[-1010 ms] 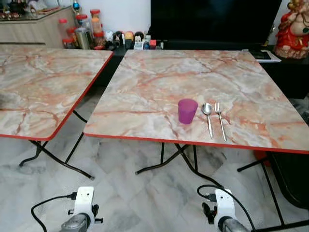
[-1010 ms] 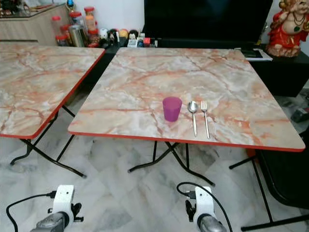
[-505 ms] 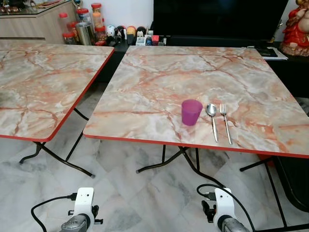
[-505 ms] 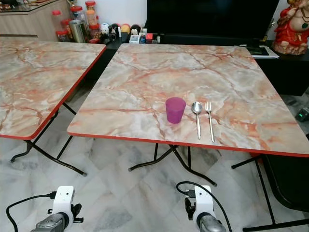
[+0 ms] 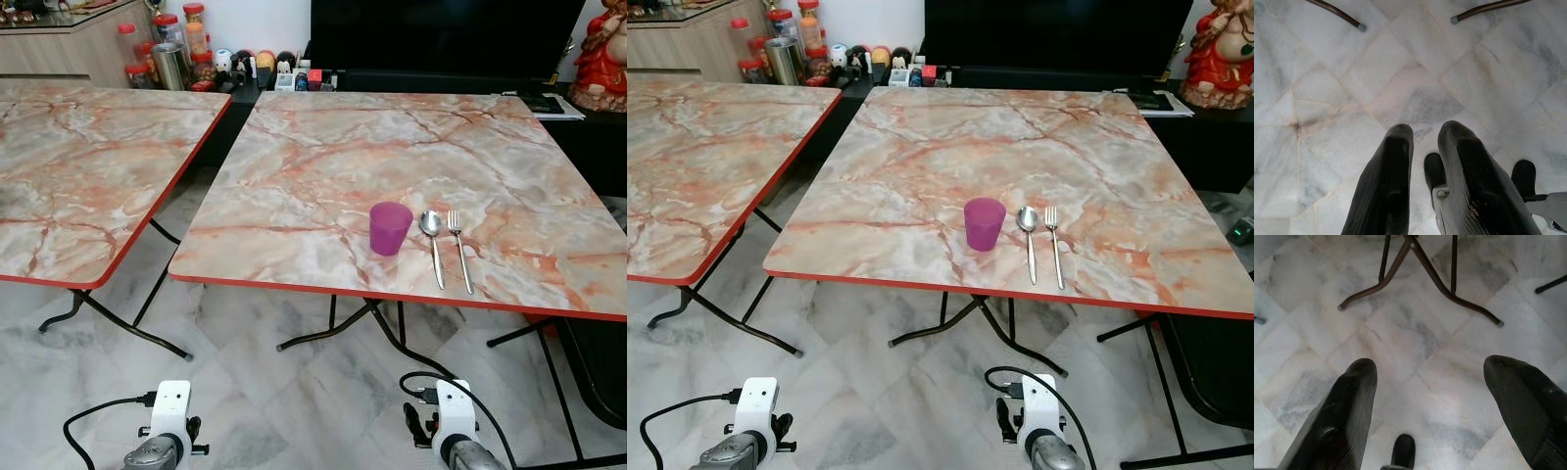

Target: Setting the table

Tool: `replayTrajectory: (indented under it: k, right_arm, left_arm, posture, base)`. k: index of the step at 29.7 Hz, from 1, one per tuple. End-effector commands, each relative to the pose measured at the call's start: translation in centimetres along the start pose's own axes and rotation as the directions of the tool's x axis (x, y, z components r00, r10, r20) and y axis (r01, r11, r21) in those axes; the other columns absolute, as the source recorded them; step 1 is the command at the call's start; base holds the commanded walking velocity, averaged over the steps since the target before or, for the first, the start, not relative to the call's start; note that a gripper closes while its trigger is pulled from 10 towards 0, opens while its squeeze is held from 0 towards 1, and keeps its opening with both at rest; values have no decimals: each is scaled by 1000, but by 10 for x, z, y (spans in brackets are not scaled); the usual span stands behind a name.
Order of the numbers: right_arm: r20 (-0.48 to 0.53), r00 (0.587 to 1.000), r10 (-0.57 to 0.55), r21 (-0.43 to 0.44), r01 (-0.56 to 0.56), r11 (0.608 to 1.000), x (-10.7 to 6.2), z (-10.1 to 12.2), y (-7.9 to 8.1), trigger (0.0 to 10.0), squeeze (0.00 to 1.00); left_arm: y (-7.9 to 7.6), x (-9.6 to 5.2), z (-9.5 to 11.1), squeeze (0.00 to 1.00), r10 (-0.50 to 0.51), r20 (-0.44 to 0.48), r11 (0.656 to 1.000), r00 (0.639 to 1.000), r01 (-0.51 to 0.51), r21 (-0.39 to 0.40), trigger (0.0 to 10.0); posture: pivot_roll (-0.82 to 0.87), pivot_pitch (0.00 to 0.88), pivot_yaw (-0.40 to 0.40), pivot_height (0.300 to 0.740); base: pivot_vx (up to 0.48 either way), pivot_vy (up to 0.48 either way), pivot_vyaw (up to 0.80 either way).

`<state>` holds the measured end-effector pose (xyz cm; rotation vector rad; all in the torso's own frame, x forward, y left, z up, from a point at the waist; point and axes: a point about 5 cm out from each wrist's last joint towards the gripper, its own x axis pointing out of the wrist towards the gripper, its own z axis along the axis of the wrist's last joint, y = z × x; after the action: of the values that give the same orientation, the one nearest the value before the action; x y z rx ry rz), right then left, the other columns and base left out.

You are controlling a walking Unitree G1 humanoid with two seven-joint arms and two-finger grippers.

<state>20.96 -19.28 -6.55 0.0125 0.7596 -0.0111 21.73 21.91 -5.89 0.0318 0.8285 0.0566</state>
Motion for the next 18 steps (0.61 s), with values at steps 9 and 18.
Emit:
replayTrajectory:
  k: [9,18]
  right_arm:
    - [152,988,37,-20,-35,999,0,19,3,10000,0]
    - [284,955,89,-32,-84,996,-7,27,16,10000,0]
  left_arm:
    - [5,-2,-8,0,4,-35,1000,999,-3,17,10000]
    - [5,-3,-12,0,2,-49,1000,999,-1,23,10000]
  posture:
    - [-74,0,8,740]
    - [-69,0,8,740]
  base:
    - [0,0,0]
    - [0,0,0]
